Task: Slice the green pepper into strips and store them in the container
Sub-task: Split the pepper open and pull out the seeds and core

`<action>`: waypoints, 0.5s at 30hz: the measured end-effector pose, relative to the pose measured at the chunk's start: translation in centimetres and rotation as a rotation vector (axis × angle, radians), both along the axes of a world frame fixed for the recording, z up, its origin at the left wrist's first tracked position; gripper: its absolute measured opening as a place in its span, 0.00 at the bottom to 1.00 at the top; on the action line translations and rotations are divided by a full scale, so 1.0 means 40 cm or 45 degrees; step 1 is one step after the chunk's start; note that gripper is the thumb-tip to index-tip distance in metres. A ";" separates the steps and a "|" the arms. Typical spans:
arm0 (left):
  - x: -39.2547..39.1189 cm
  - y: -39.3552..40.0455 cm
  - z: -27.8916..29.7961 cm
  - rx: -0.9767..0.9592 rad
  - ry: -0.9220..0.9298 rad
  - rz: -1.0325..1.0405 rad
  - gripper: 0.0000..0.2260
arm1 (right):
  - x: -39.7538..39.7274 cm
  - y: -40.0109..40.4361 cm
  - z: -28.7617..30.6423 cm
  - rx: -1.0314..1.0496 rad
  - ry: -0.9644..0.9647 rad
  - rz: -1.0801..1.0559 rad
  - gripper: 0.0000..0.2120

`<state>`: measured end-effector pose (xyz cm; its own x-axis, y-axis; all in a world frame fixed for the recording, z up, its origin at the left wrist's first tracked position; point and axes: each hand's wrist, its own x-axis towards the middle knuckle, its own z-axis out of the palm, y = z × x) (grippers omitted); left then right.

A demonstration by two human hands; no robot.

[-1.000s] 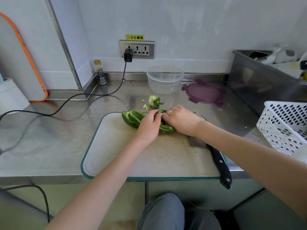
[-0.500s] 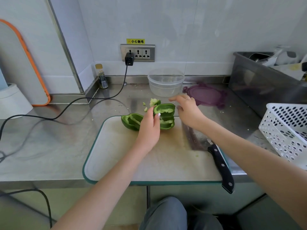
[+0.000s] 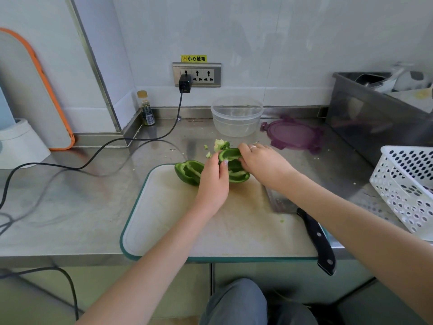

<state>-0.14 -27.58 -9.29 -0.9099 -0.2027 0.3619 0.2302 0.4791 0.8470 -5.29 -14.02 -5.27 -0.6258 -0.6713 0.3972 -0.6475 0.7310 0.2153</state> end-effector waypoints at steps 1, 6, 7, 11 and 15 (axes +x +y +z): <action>0.000 0.000 0.000 0.009 -0.014 0.006 0.14 | -0.002 0.002 -0.001 -0.011 -0.052 0.020 0.08; -0.001 -0.002 -0.001 0.056 -0.078 0.015 0.16 | 0.001 0.002 -0.002 -0.055 -0.264 -0.010 0.13; 0.000 -0.002 0.000 0.059 -0.087 0.014 0.17 | 0.002 0.000 -0.002 -0.086 -0.323 -0.044 0.14; 0.004 -0.001 0.004 0.069 -0.078 -0.002 0.16 | 0.006 -0.005 0.000 -0.400 -0.597 -0.062 0.17; 0.001 0.000 -0.003 0.160 -0.091 -0.010 0.19 | 0.024 0.009 0.009 -0.791 -0.641 -0.111 0.11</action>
